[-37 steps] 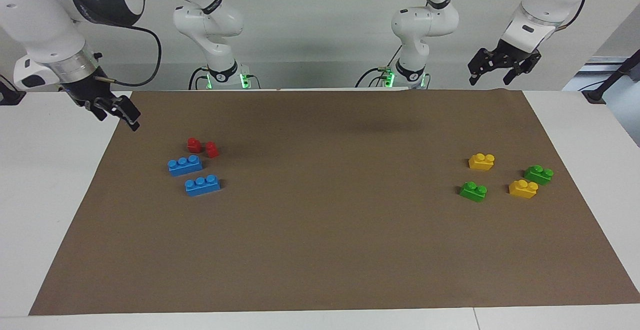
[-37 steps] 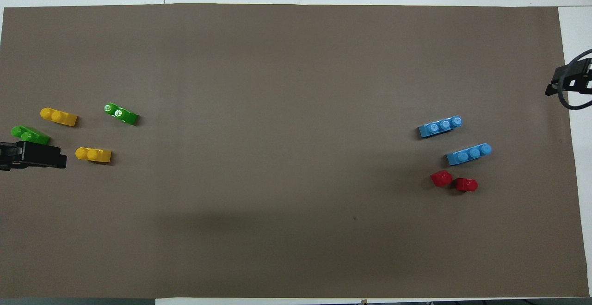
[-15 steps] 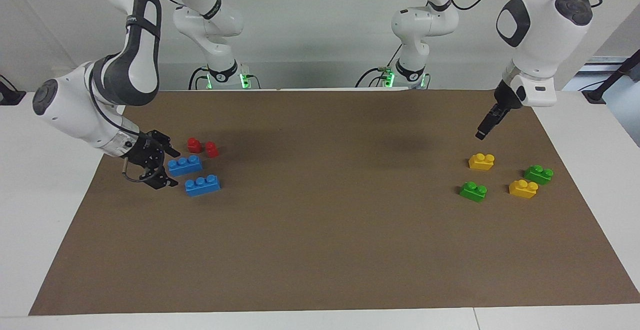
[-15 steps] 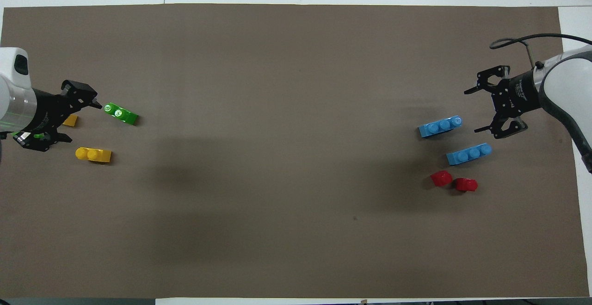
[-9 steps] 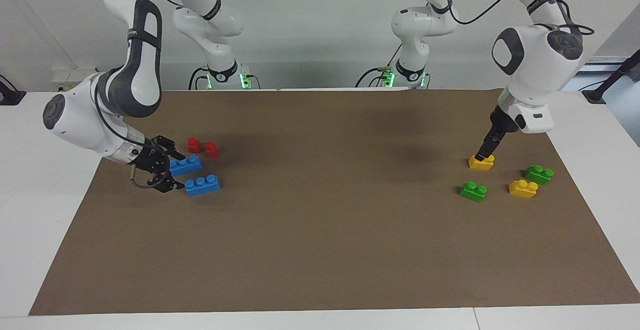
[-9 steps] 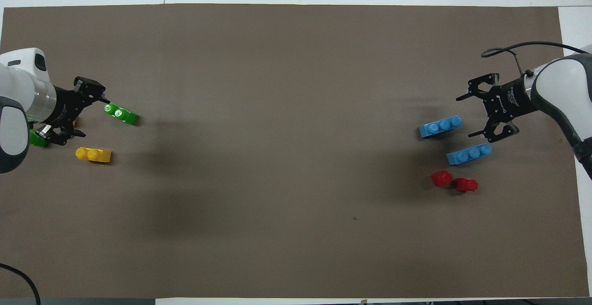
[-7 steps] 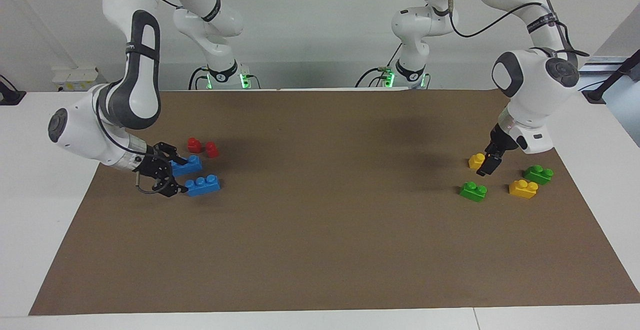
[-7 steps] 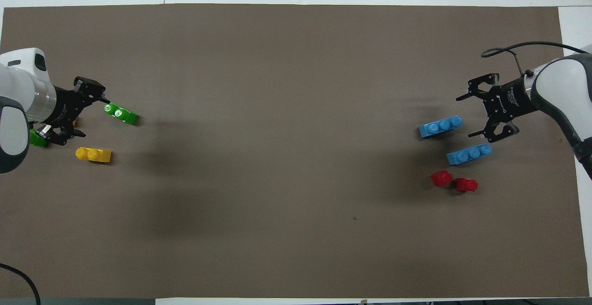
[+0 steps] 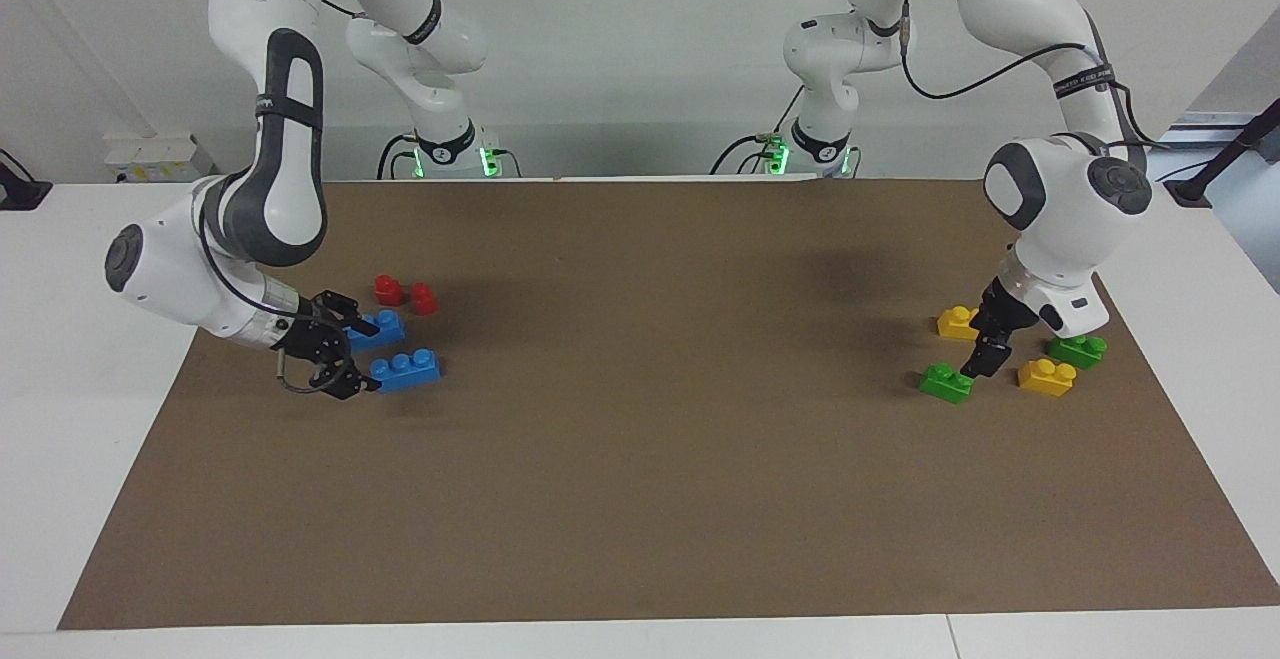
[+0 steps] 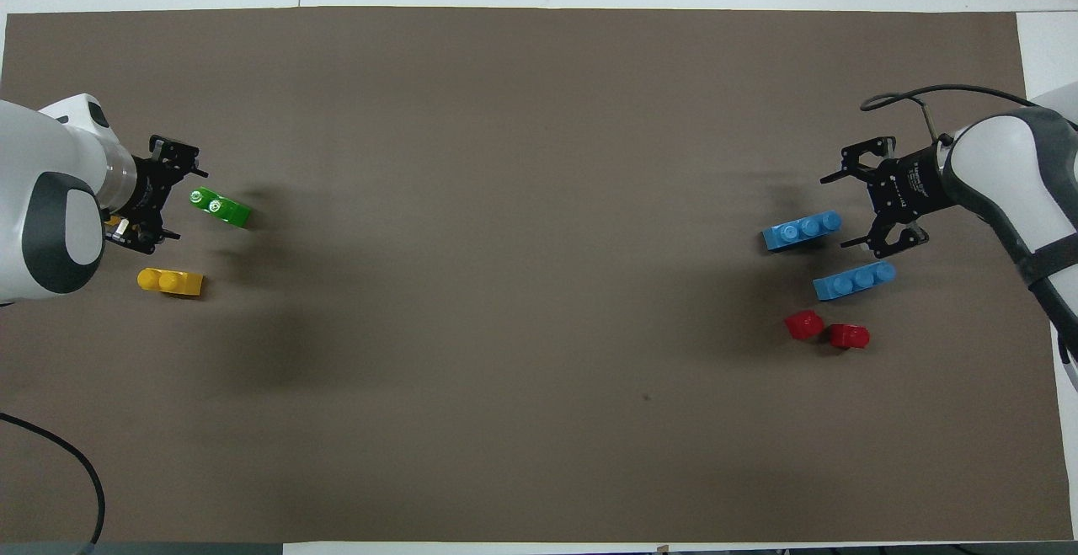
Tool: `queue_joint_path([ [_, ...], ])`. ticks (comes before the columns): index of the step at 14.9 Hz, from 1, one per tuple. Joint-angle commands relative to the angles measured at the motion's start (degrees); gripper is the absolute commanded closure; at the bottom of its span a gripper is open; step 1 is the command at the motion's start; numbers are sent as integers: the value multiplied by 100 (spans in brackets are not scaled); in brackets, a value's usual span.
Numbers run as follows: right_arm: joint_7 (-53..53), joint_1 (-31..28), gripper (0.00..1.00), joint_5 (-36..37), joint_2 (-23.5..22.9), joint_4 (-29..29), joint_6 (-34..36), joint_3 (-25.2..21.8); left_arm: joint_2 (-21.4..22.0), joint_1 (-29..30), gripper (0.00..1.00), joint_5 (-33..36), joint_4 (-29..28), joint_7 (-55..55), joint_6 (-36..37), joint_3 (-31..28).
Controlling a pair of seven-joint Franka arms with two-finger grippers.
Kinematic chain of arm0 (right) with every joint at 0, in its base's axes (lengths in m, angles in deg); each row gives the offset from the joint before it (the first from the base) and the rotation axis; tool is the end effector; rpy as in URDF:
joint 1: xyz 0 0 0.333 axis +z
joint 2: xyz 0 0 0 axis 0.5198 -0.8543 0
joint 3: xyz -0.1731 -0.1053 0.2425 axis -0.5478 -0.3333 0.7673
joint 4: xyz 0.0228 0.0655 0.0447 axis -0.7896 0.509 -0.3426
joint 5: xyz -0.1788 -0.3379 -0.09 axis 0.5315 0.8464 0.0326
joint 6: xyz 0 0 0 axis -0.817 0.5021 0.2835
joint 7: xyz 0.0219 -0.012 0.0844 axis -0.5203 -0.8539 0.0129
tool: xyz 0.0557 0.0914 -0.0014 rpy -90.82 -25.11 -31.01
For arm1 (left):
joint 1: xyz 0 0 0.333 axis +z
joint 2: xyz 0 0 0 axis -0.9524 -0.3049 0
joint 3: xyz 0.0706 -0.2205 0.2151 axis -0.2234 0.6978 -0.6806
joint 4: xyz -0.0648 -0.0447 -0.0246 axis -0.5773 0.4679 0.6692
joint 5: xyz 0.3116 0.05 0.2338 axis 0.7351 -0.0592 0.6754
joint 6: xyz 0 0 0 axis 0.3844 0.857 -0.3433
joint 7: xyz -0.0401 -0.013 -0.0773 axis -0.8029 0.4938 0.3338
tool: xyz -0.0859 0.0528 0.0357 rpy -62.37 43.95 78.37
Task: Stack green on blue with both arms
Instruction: 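Move the left gripper over the green brick while the right gripper reaches blue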
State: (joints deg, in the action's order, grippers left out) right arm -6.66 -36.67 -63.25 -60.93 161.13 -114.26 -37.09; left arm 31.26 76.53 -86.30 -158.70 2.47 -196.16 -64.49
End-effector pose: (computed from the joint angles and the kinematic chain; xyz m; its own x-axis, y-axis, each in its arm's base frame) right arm 0.6112 -0.0754 0.3235 0.1813 -0.8841 -0.4307 -0.9770 -0.2118 0.0234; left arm 0.6170 0.0312 0.3520 0.4399 0.8976 0.0297 0.8964 -0.4408 0.0458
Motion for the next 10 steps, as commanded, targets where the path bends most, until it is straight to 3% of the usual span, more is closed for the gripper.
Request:
queue_joint_path([
  [1, 426, 34, 1, -201, 21, 284, -342, 13, -119, -25, 0, 131, 36, -217, -195, 1],
  [10, 743, 61, 1, -473, -49, 574, -746, 13, -550, 55, 0, 139, 62, -296, -766, 10],
])
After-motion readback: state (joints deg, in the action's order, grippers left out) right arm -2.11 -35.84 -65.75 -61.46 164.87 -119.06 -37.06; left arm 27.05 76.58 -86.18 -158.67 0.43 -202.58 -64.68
